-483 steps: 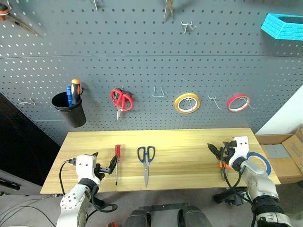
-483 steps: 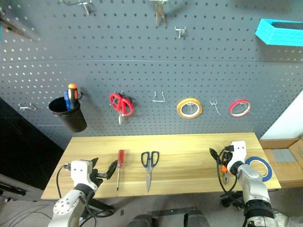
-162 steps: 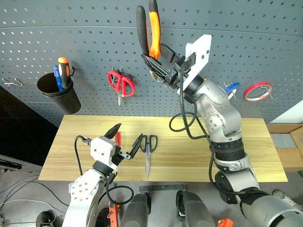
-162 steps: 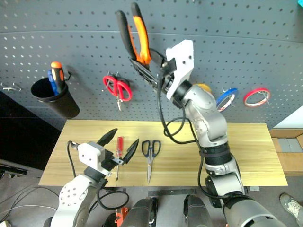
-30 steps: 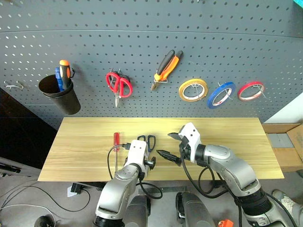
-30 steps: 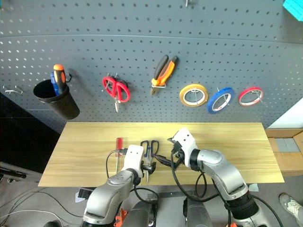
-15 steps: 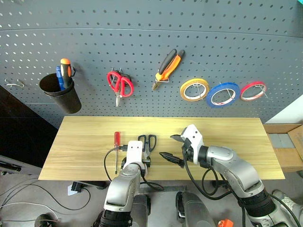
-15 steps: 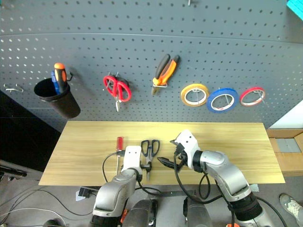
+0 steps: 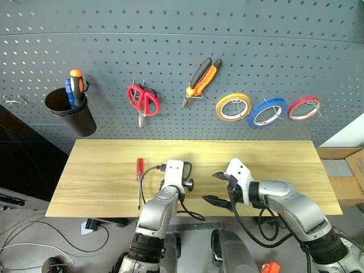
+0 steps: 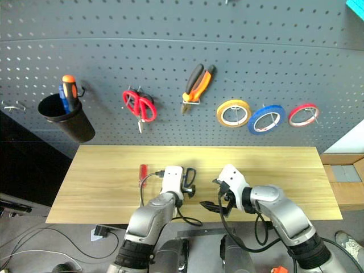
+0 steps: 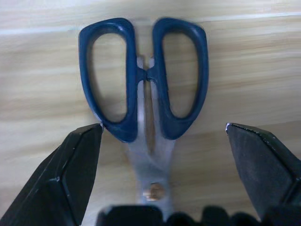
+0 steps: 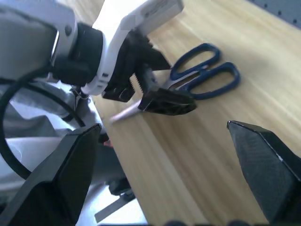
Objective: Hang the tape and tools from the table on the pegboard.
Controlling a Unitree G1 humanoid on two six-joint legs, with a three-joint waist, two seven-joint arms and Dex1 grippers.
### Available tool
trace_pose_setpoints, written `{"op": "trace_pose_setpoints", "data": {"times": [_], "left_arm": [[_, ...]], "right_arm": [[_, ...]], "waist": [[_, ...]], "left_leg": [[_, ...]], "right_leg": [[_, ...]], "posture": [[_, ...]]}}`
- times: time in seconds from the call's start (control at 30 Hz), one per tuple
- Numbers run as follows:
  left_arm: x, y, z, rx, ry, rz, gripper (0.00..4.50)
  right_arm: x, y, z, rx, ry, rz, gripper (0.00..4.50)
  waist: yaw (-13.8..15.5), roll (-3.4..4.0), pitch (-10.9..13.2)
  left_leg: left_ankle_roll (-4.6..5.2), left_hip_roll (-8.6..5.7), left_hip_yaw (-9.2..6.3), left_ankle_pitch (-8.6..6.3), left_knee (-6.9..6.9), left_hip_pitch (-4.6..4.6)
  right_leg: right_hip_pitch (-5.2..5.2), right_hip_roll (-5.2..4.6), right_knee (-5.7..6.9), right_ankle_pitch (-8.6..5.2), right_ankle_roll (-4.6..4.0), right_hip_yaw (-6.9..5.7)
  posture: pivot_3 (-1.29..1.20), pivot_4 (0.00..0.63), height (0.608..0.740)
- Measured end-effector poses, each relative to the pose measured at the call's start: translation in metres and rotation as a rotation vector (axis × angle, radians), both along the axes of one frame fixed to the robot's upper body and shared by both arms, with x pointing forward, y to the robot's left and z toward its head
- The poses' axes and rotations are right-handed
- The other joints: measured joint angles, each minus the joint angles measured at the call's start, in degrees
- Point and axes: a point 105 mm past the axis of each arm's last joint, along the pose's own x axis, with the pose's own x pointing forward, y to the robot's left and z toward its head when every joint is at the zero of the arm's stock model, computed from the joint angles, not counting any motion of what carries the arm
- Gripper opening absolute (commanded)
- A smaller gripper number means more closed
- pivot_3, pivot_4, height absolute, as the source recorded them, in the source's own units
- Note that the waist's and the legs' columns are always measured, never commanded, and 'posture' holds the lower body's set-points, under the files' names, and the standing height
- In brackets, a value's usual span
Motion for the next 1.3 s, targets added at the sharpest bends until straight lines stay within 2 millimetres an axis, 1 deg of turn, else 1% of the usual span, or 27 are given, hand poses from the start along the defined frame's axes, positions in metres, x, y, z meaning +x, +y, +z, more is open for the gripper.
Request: {"op": "trace_pose_setpoints", "data": {"times": [0.17, 0.37, 0.43, 0.5, 0.63, 0.67, 0.73, 0.77, 0.8, 0.9, 1.03, 1.1, 1.17, 1.23, 1.3], "left_arm": [[-0.001, 0.005, -0.007, 0.055, 0.034, 0.029, 4.50], [-0.003, -0.005, -0.010, 0.107, 0.058, -0.015, 4.50], [-0.005, -0.011, -0.010, 0.127, 0.071, -0.045, 4.13], [-0.008, -0.014, -0.011, 0.140, 0.083, -0.063, 3.62], [-0.011, -0.014, -0.013, 0.143, 0.102, -0.067, 2.13], [-0.012, -0.014, -0.013, 0.143, 0.105, -0.065, 1.85], [-0.013, -0.012, -0.013, 0.145, 0.111, -0.061, 1.10], [-0.013, -0.011, -0.013, 0.145, 0.110, -0.056, 0.77], [-0.013, -0.010, -0.012, 0.143, 0.106, -0.052, 0.56], [-0.014, -0.005, -0.011, 0.144, 0.100, -0.040, 0.53], [-0.017, 0.008, -0.009, 0.179, 0.065, -0.046, 0.53], [-0.019, 0.023, -0.007, 0.210, 0.044, -0.048, 0.53], [-0.022, 0.042, -0.006, 0.259, 0.025, -0.051, 0.53], [-0.025, 0.060, 0.005, 0.274, -0.043, -0.060, 0.53], [-0.027, 0.069, 0.025, 0.249, -0.146, -0.087, 0.53]], "right_arm": [[0.000, 0.000, 0.001, 0.001, -0.002, -0.002, 4.45], [0.001, -0.001, 0.001, -0.001, -0.003, -0.006, 4.45], [0.002, -0.003, 0.002, -0.002, -0.003, -0.012, 4.50], [0.003, -0.004, 0.002, -0.004, -0.003, -0.015, 4.50], [0.003, -0.004, 0.002, -0.004, -0.003, -0.016, 4.50], [0.003, -0.004, 0.002, -0.005, -0.003, -0.017, 4.50], [0.003, -0.005, 0.002, -0.006, -0.003, -0.018, 4.50], [0.003, -0.005, 0.002, -0.006, -0.003, -0.018, 4.50], [0.003, -0.005, 0.002, -0.007, -0.003, -0.018, 4.50], [0.003, -0.006, 0.002, -0.006, -0.005, -0.022, 4.50], [0.007, -0.007, 0.007, 0.000, -0.018, -0.028, 4.50], [0.008, -0.007, 0.011, 0.009, -0.025, -0.025, 4.50], [0.009, -0.008, 0.012, 0.012, -0.028, -0.026, 4.50], [0.011, -0.008, 0.014, 0.014, -0.029, -0.019, 4.50], [0.013, -0.008, 0.015, 0.015, -0.030, -0.011, 4.50]], "waist": [[0.0, -0.04, 0.2], [0.0, -0.07, 0.3], [0.1, -0.07, 0.3], [0.0, -0.07, 0.3], [-0.1, -0.08, 0.3], [-0.1, -0.07, 0.3], [-0.1, -0.08, 0.4], [-0.1, -0.08, 0.4], [-0.1, -0.09, 0.4], [-0.1, -0.11, 0.6], [-0.1, -0.02, 0.8], [-0.1, 0.03, 0.9], [-0.1, 0.10, 1.0], [0.0, 0.13, 1.0], [0.2, 0.15, 1.0]], "left_leg": [[0.00, -0.01, 0.00, 0.00, 0.00, 0.00], [-0.01, -0.01, 0.00, 0.00, 0.00, -0.01], [-0.01, -0.01, 0.00, 0.00, 0.00, 0.00], [-0.01, -0.01, 0.00, 0.00, 0.00, 0.01], [-0.01, 0.00, -0.01, 0.00, 0.00, 0.02], [-0.01, 0.00, -0.01, 0.00, -0.01, 0.02], [-0.01, 0.00, -0.01, 0.00, -0.01, 0.02], [-0.01, 0.00, -0.01, 0.00, -0.01, 0.02], [-0.01, 0.00, -0.01, 0.00, -0.01, 0.02], [-0.02, 0.00, -0.01, 0.00, -0.01, 0.01], [-0.02, 0.02, -0.03, 0.00, -0.07, 0.01], [-0.03, 0.04, -0.02, 0.00, -0.09, 0.01], [-0.04, 0.05, -0.04, 0.00, -0.15, -0.02], [-0.07, 0.05, -0.04, 0.02, -0.20, -0.09], [-0.10, 0.05, -0.03, 0.04, -0.40, -0.10]], "right_leg": [[0.00, 0.00, 0.00, 0.00, 0.02, 0.00], [0.00, -0.01, -0.02, 0.00, 0.06, 0.00], [0.03, -0.01, -0.03, -0.01, 0.07, 0.00], [0.04, -0.01, -0.04, -0.11, 0.26, 0.00], [0.03, -0.01, -0.04, -0.15, 0.33, 0.01], [0.03, -0.01, -0.04, -0.15, 0.33, 0.02], [0.03, -0.01, -0.04, -0.15, 0.33, 0.01], [0.03, -0.01, -0.04, -0.15, 0.33, 0.01], [0.03, -0.01, -0.04, -0.15, 0.33, 0.01], [0.03, -0.02, -0.06, -0.15, 0.34, 0.02], [0.01, 0.00, -0.10, -0.14, 0.32, 0.01], [-0.02, 0.01, -0.09, -0.14, 0.31, 0.02], [-0.05, 0.01, -0.12, -0.11, 0.26, 0.01], [-0.11, 0.00, -0.23, 0.01, 0.06, 0.01], [-0.07, -0.02, -0.57, 0.05, 0.08, 0.01]], "posture": [[-0.02, 0.302, 0.740], [-0.02, 0.305, 0.740], [-0.02, 0.304, 0.740], [-0.02, 0.306, 0.740], [-0.02, 0.308, 0.740], [-0.02, 0.310, 0.740], [-0.01, 0.313, 0.740], [-0.01, 0.318, 0.740], [-0.01, 0.319, 0.740], [-0.01, 0.319, 0.740], [0.00, 0.315, 0.740], [0.00, 0.305, 0.740], [0.01, 0.297, 0.740], [0.02, 0.289, 0.740], [0.05, 0.280, 0.740]]}}
